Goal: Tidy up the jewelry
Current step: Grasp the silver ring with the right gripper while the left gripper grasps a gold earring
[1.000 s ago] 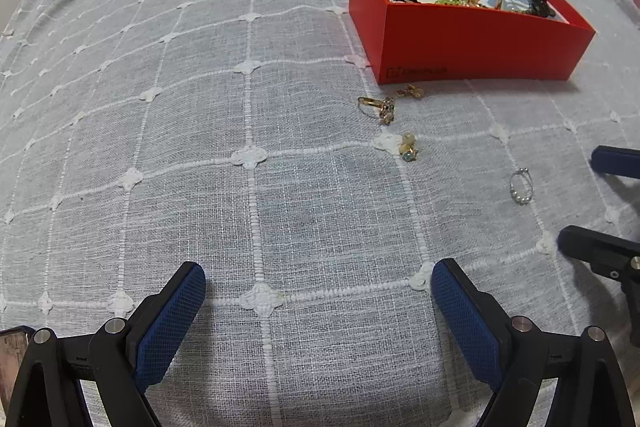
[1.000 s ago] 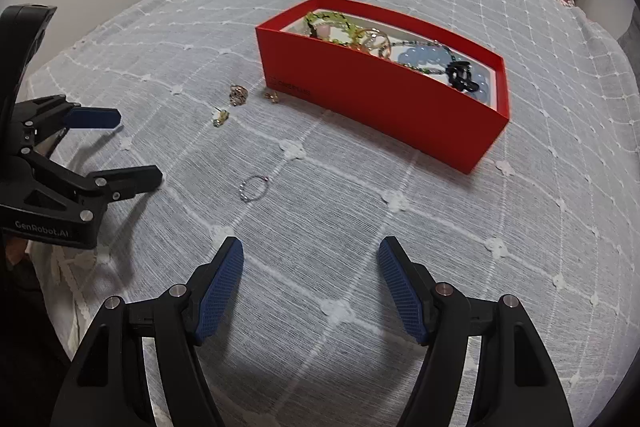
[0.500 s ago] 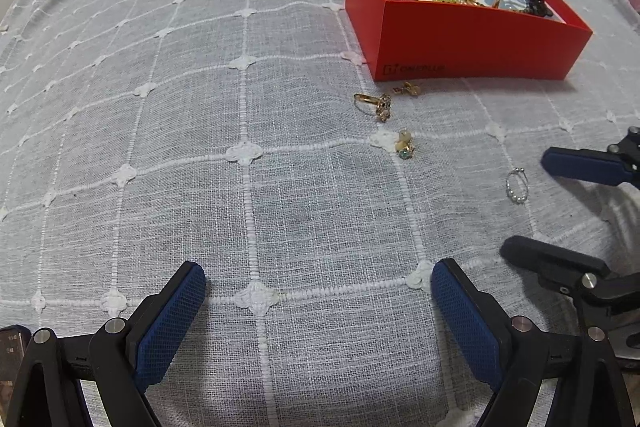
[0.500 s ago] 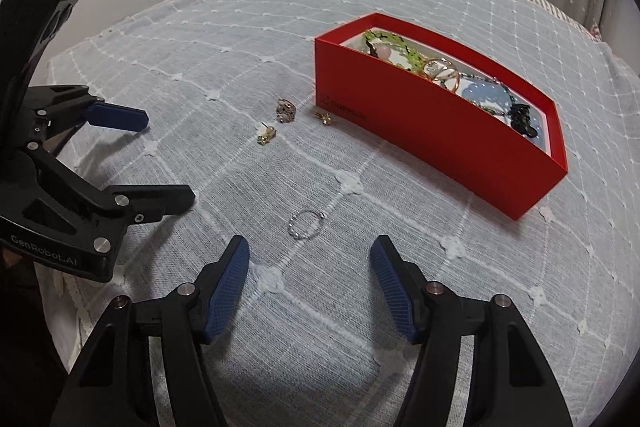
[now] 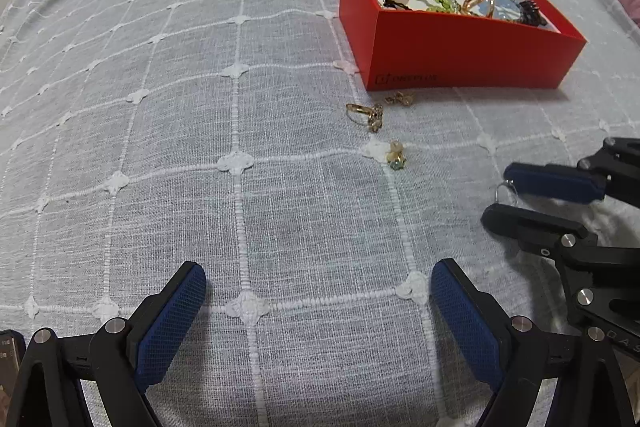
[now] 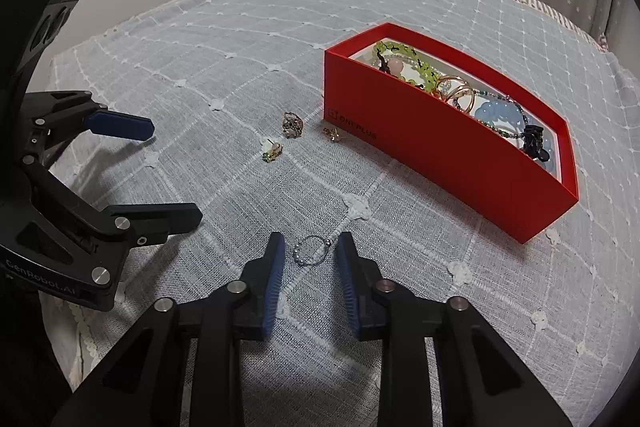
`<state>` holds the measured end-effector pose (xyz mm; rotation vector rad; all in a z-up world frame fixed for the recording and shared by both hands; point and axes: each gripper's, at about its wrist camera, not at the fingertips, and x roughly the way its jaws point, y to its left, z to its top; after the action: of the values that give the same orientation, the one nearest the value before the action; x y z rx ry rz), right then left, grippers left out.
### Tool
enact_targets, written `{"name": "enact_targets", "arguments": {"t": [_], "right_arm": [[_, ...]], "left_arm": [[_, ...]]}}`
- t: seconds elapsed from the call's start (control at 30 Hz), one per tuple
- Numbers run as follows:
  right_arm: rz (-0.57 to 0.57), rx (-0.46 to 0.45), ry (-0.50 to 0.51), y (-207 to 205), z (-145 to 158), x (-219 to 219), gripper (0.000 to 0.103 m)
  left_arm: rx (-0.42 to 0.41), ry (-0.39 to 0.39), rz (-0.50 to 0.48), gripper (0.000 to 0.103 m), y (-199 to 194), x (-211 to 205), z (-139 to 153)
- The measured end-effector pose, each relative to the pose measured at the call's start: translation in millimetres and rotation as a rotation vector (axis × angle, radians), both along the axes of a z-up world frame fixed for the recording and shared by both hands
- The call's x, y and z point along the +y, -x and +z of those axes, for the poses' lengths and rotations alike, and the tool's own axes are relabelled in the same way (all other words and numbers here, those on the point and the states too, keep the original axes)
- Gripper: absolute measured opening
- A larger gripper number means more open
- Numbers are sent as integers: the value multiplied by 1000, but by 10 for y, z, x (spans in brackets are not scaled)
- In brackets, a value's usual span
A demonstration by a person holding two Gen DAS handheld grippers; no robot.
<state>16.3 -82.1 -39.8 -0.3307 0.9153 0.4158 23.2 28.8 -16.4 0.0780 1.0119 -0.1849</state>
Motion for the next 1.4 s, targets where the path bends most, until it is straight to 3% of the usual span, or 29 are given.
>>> {"name": "enact_targets", "arguments": {"t": [0.07,0.2,0.4,0.47,0.57,0.8,1.07,1.4], "right_arm": [[-1,-2,1,-8,6,-7,19],[-2,1,-4,-4,13,-23,18],[-9,0,-9,11,39,-66,16],[-10,-2,-9,16,47,-82,13],[-10,0,-8,17,56,-97,6],[-18,5,-6,21,68,-148,3],[-32,9,-6,58,71,-192,3],[-54,23,-25,67,98,-263,2]], "left_arm": [[-9,6,-1,94,-40,2,12],[-47,24,-9,90,-109,-33,61],[-73,73,-36,75,-251,-101,64],[-79,86,-50,60,-309,-124,56],[-79,106,-46,52,-401,-147,25],[-80,159,-14,34,-567,-147,44],[-68,153,-5,12,-649,-250,33],[-52,155,8,10,-668,-294,63]]}}
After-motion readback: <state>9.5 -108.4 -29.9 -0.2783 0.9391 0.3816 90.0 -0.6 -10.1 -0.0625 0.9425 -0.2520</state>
